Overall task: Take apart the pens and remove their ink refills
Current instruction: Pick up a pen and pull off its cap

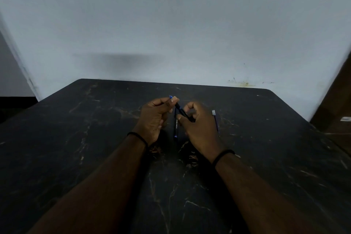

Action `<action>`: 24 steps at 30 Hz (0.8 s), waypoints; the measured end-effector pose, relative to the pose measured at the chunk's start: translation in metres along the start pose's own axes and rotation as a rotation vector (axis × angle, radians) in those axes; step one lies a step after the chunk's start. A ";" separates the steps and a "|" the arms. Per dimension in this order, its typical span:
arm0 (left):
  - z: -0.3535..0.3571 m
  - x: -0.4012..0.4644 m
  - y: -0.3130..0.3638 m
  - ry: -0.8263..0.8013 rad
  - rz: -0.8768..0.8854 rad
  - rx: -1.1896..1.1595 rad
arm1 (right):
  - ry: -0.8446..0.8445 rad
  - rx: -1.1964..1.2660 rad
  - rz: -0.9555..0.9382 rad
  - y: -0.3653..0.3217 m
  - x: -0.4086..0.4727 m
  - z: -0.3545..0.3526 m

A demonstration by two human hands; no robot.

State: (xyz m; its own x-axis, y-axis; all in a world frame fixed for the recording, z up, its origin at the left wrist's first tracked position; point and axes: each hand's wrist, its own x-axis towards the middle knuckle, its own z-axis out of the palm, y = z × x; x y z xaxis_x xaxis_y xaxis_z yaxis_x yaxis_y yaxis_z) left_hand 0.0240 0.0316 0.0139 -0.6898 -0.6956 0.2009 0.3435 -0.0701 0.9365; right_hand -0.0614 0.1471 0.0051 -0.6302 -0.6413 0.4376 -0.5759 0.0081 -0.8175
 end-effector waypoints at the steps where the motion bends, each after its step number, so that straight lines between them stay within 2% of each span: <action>1: 0.000 0.000 0.000 -0.001 -0.001 -0.004 | -0.014 0.025 0.015 -0.001 -0.001 0.000; 4: 0.000 0.000 -0.002 0.000 -0.003 -0.029 | -0.061 0.030 0.049 -0.005 -0.003 0.000; 8: 0.000 0.001 -0.002 -0.006 -0.010 -0.022 | -0.027 -0.122 0.000 -0.006 -0.002 -0.001; 18: 0.000 0.000 0.000 0.006 -0.012 -0.024 | -0.018 -0.049 0.037 -0.002 -0.002 0.000; 24: 0.001 -0.001 0.001 0.050 0.004 0.006 | -0.019 -0.138 -0.049 -0.005 -0.004 -0.002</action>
State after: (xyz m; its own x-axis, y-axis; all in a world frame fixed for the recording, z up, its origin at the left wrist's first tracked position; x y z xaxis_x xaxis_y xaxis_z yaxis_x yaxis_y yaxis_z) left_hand 0.0243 0.0332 0.0147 -0.6556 -0.7309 0.1899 0.3418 -0.0629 0.9377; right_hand -0.0568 0.1515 0.0083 -0.5904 -0.6580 0.4674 -0.6728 0.0813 -0.7353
